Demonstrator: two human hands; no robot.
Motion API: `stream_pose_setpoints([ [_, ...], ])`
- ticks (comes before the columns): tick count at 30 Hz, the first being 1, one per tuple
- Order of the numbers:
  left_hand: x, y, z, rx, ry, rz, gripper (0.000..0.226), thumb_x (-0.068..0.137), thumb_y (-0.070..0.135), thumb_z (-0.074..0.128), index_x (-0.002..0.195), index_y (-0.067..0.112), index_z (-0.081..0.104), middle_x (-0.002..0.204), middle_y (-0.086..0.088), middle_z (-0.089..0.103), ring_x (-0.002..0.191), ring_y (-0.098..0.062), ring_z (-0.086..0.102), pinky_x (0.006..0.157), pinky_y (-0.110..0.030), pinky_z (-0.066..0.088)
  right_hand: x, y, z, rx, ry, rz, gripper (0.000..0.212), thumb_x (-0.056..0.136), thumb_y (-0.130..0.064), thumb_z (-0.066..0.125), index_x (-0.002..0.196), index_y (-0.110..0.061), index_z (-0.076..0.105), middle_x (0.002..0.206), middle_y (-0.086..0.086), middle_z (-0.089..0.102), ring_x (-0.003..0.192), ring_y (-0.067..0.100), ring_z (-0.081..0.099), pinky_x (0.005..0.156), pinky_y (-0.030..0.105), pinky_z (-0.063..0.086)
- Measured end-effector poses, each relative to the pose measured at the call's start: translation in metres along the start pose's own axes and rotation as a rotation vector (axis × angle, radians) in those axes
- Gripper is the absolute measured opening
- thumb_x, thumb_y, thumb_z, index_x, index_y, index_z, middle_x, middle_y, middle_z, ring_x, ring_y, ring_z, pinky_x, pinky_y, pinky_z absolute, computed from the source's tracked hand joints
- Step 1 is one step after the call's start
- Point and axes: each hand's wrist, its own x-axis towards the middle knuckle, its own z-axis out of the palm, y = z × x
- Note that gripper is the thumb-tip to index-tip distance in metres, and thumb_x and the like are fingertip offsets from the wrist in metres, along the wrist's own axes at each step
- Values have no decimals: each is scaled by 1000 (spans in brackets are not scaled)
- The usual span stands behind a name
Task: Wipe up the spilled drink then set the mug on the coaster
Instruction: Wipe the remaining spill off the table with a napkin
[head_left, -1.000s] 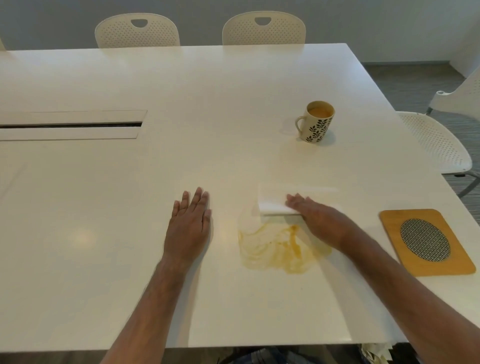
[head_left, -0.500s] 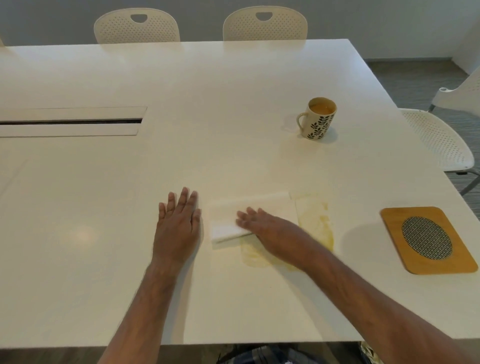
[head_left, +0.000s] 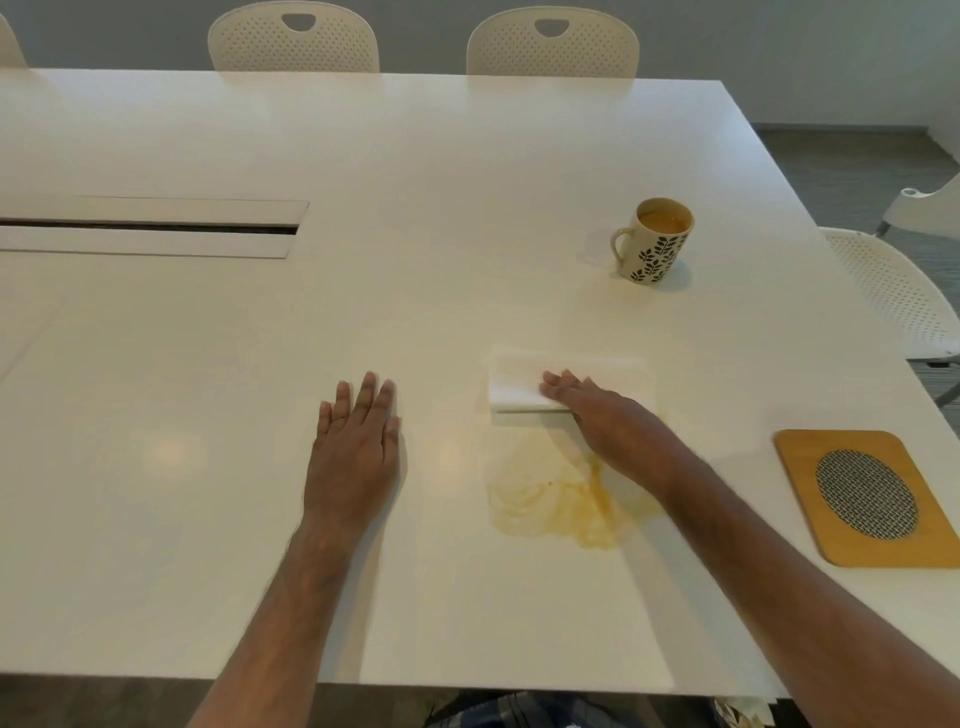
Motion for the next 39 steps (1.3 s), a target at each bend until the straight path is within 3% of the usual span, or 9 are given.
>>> stream_pose_setpoints([
  [6,-1,3,-4,-5,7,2,61,106,39,25,164,23,36,173,1,26,162,-29,19,131,-50,13,7,-46,21,15,-41,-119,57,105,11,33,155,-14,46,167,6,31,156,25,26,130,35,15],
  [10,-1,2,-3,-4,8,2,60,106,38,25,163,24,37,173,1,27,162,-29,19,131,-49,13,-23,-60,32,13,-167,-293,53,110,0,31,159,-21,38,169,-5,21,158,12,16,125,16,-3],
  [13,0,2,-3,-3,5,0,60,106,39,26,163,25,37,173,1,27,162,-29,19,131,-49,13,-50,-55,26,34,-262,-378,51,111,-5,35,158,-24,41,167,-12,25,156,3,15,126,17,1],
  [17,0,2,-2,-4,8,-2,59,107,38,27,163,25,37,173,1,28,161,-29,20,131,-49,13,-49,-26,9,5,-198,-326,44,103,2,48,145,-8,57,157,7,47,146,24,44,126,38,21],
  [20,0,2,-1,-6,10,-6,59,106,38,26,163,26,37,173,2,27,162,-28,19,132,-48,12,-27,0,-4,-31,-142,-121,52,107,5,39,153,-17,47,165,0,34,154,17,32,129,26,7],
  [23,-1,2,-1,-8,9,-4,56,109,35,30,163,26,36,173,1,27,162,-28,19,132,-49,13,-12,4,-1,-27,-56,-55,58,104,9,37,154,-19,47,165,-2,36,154,15,32,130,28,9],
  [29,-1,5,-4,-3,13,-8,59,106,37,27,162,24,39,172,0,29,161,-29,20,131,-49,14,-25,-45,37,-7,-68,-281,51,101,7,42,149,-9,53,161,10,41,150,29,39,128,36,6],
  [35,-2,5,-6,-10,2,-3,61,105,37,26,163,23,38,172,-1,29,161,-30,20,131,-49,13,-61,-60,46,-20,-198,-441,67,98,11,48,156,-23,44,167,-7,27,154,8,13,125,29,-11],
  [39,-1,6,-6,-11,4,-6,61,105,37,27,162,23,39,172,-1,29,161,-30,20,131,-50,14,-56,-30,33,-16,-251,-415,55,105,2,43,155,-21,46,166,-5,29,154,8,17,128,29,-8],
])
